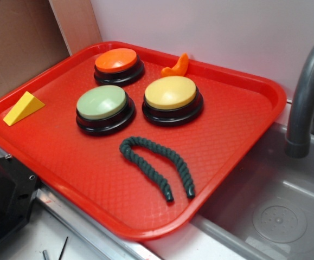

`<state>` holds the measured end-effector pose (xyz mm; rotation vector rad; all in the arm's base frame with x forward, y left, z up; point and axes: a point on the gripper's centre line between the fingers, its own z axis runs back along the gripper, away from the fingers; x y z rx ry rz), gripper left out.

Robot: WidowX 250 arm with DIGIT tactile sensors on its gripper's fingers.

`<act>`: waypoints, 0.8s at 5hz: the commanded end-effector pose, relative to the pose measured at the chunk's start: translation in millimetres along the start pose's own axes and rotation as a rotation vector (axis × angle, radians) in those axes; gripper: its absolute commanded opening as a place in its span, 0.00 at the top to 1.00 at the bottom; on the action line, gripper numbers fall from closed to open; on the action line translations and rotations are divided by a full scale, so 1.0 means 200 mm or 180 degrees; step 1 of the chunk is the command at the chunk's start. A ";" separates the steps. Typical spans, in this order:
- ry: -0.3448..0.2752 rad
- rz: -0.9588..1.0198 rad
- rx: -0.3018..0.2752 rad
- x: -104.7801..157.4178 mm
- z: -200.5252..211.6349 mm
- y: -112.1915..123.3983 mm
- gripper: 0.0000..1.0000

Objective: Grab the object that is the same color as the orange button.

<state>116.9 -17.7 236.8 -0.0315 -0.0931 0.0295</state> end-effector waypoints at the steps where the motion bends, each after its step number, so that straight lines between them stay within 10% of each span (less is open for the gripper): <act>1: 0.0000 0.0000 0.0000 0.00 0.00 0.00 0.00; 3: -0.0397 -0.0033 0.0027 0.49 -0.21 -0.01 0.00; 4: -0.0397 -0.0033 0.0027 0.49 -0.21 -0.01 0.00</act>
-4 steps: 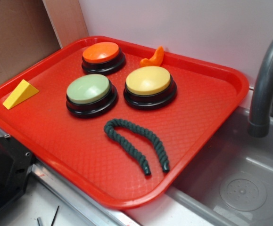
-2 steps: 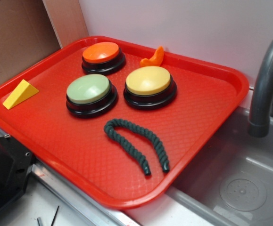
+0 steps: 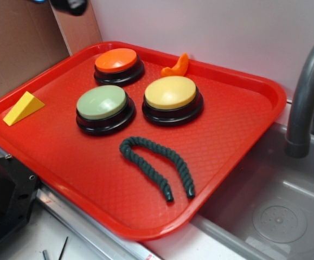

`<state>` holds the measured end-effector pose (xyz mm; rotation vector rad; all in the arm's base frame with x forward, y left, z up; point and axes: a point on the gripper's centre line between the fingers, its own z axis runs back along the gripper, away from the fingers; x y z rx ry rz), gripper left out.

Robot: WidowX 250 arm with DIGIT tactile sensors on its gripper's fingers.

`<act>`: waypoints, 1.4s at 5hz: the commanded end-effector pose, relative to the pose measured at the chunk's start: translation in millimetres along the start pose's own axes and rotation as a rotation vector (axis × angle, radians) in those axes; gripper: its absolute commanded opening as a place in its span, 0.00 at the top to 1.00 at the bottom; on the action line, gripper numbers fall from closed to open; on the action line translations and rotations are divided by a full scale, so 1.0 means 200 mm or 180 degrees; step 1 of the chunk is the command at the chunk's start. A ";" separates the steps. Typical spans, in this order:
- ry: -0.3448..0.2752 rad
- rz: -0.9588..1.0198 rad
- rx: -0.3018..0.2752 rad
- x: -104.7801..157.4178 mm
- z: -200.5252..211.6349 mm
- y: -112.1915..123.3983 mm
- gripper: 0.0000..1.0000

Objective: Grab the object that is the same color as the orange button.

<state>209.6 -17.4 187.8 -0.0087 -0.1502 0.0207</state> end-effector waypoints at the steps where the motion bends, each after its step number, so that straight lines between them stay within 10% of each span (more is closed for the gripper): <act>1: -0.0215 0.0004 -0.0040 0.05 0.08 0.00 0.00; 3: 0.0013 0.0306 -0.0045 0.26 -0.16 0.10 0.00; 7: -0.0593 0.0757 -0.0012 0.54 -0.43 0.06 0.00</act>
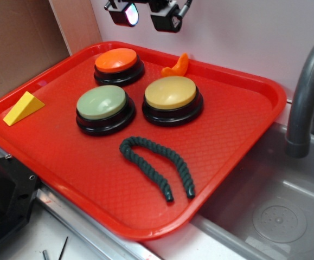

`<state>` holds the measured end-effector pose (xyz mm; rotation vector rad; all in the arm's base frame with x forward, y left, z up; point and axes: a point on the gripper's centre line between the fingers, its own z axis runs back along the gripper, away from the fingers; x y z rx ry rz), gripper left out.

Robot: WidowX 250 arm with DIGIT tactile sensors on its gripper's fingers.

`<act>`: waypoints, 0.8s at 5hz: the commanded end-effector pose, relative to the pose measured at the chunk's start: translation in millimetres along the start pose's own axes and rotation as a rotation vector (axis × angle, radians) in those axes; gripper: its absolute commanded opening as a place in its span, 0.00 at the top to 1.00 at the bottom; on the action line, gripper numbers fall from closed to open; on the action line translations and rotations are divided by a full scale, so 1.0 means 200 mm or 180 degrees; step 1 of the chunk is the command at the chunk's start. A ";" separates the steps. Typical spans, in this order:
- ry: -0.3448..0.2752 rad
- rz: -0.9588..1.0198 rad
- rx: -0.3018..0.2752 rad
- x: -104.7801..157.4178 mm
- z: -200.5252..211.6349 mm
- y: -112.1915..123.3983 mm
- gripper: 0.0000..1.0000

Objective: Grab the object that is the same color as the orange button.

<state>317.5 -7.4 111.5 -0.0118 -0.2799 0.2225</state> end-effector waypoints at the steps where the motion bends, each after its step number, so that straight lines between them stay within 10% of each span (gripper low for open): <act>1: -0.0113 0.0023 0.0006 0.07 -0.09 0.00 0.00; 4: -0.0008 -0.0145 -0.0015 0.08 -0.29 -0.03 0.00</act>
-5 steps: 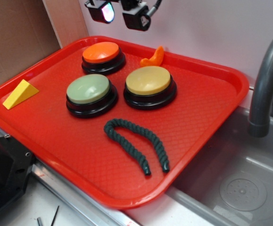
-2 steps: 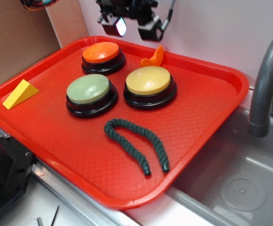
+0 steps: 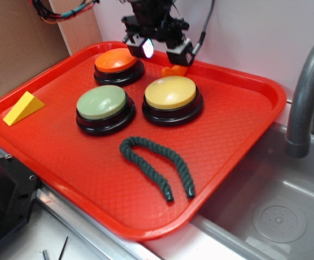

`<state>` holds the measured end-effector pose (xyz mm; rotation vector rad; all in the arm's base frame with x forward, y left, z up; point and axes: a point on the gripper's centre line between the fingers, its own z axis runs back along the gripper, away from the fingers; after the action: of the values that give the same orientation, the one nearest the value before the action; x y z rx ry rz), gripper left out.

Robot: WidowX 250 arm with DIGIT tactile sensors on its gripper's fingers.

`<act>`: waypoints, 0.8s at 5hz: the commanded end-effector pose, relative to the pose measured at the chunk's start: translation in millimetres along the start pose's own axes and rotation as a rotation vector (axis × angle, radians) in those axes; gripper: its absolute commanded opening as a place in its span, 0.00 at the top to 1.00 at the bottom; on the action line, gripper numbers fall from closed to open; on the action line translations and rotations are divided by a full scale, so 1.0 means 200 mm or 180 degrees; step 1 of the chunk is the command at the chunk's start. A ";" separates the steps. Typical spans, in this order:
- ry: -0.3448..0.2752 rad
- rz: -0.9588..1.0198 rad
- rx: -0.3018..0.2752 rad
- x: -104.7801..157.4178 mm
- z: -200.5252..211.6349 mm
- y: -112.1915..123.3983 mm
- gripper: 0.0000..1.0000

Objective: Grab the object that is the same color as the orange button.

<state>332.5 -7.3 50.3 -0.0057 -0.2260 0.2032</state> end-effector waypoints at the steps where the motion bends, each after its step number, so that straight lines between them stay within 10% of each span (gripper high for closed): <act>1: -0.0159 -0.0148 -0.0016 0.11 0.00 -0.05 0.00; 4: -0.0020 -0.0270 -0.0104 0.12 -0.07 -0.06 0.08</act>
<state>343.6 -16.3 19.0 -0.0169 -0.1618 0.1133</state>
